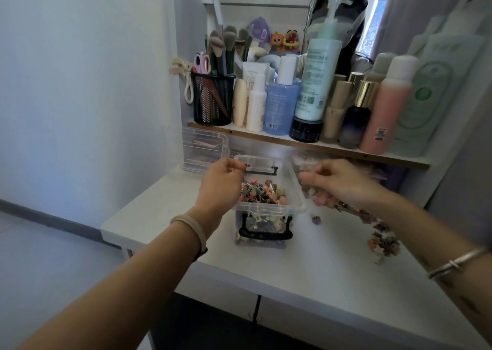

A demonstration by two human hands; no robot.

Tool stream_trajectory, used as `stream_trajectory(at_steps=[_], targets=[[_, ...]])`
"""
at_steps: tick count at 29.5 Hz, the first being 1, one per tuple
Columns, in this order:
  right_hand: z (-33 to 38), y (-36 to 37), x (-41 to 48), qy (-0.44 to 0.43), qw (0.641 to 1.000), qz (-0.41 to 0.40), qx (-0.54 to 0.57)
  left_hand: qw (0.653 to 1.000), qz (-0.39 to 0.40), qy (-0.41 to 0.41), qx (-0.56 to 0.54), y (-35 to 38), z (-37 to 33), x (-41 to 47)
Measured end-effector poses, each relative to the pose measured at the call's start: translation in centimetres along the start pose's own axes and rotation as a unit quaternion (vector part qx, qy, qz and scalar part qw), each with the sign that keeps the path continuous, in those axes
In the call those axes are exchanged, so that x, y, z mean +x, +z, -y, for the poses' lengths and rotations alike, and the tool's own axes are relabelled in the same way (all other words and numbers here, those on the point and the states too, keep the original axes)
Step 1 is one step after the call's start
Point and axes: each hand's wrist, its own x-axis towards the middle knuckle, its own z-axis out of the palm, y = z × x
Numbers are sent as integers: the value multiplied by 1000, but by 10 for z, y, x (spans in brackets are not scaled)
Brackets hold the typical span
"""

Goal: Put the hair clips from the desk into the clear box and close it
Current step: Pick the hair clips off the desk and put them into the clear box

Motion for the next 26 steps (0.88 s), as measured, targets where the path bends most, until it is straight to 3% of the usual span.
stream_trajectory(at_steps=[2, 5, 7, 13, 18, 20, 22, 24, 26], targets=[[-8, 0, 0, 1, 1000, -9, -3, 1000, 0, -1, 1, 0, 0, 0], [-21, 6, -1, 22, 978, 90, -184, 1000, 0, -6, -6, 1, 1, 1], [-29, 10, 1, 25, 961, 112, -252, 1000, 2, -7, -8, 2, 1, 1], [-35, 11, 6, 26, 980, 82, -180, 1000, 4, -8, -10, 1, 1, 1], [-36, 11, 5, -23, 973, 72, -219, 1000, 3, -2, -2, 2, 1, 2], [-26, 7, 6, -54, 983, 1, -173, 1000, 6, 0, -1, 2, 0, 1], [-5, 0, 1, -85, 993, -69, -38, 1000, 5, 1, 3, 2, 0, 1], [23, -6, -8, -129, 988, -41, 72, 1000, 3, -1, 5, 1, 0, 1], [40, -8, -16, -152, 983, 44, 92, 1000, 5, -4, 1, 2, 0, 2]])
